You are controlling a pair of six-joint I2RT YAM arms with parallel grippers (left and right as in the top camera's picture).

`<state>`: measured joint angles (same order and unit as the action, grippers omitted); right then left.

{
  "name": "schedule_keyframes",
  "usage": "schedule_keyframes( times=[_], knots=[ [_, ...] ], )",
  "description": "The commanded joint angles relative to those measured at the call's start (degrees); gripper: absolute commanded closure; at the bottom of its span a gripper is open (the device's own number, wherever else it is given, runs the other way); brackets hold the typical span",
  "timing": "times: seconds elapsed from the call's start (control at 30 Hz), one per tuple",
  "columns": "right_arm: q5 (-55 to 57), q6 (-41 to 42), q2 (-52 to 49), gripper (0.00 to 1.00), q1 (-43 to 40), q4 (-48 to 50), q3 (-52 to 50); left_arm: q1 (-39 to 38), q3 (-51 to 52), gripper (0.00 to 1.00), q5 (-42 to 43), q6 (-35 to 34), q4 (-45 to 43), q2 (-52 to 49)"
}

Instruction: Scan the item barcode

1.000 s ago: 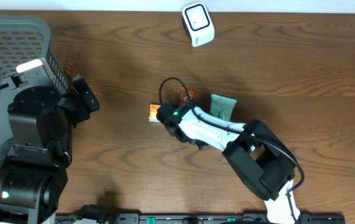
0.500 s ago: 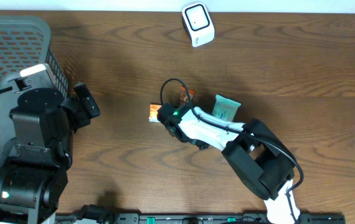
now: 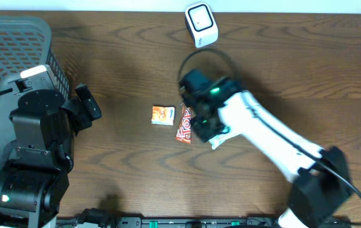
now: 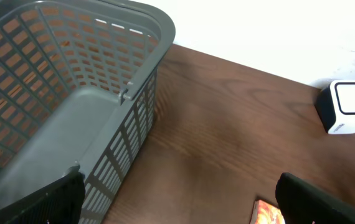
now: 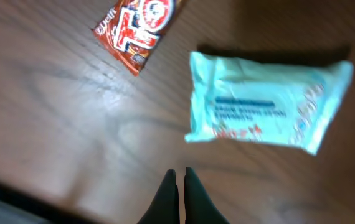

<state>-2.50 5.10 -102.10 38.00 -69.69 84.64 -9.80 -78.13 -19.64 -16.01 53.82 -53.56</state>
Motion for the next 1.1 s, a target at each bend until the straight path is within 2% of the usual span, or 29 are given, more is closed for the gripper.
schedule_keyframes(
  times=[0.0,0.07,0.1,0.27,0.33,0.43,0.53,0.67,0.8,1.07],
  knots=[
    [-6.08,-0.63,1.16,0.74,-4.09,-1.33,0.42,0.26,-0.37,0.02,-0.57,0.96,0.17,0.09],
    [-6.1,-0.85,0.7,0.29,-5.42,-2.03,0.26,0.26,-0.37,0.02,-0.57,0.96,0.17,0.09],
    [-7.87,-0.28,0.55,0.2,-6.21,-2.1,0.09,0.26,-0.37,0.02,-0.57,0.96,0.17,0.09],
    [-18.1,-0.31,0.39,0.11,-13.18,0.0,-0.11,0.26,-0.37,0.02,-0.57,0.96,0.17,0.09],
    [-23.39,-6.14,0.39,0.01,-17.97,0.39,-0.11,0.26,-0.37,0.02,-0.57,0.96,0.17,0.09],
    [-30.14,-14.99,-0.48,0.01,-24.72,0.24,-0.11,0.26,-0.37,0.02,-0.57,0.96,0.17,0.09],
    [-32.87,-16.2,-2.8,0.02,-30.27,-0.04,-0.11,0.26,-0.37,0.02,-0.57,0.96,0.17,0.09],
    [-33.46,-21.7,-6.14,0.01,-34.56,0.9,-0.11,0.26,-0.37,0.02,-0.57,0.96,0.17,0.09],
    [-36.0,-25.51,-10.6,0.02,-37.57,1.18,-0.11,0.26,-0.37,0.02,-0.57,0.96,0.17,0.09],
    [-35.93,-29.53,-15.67,0.03,-38.01,1.14,-0.11,0.26,-0.37,0.02,-0.57,0.96,0.17,0.09]
  ],
)
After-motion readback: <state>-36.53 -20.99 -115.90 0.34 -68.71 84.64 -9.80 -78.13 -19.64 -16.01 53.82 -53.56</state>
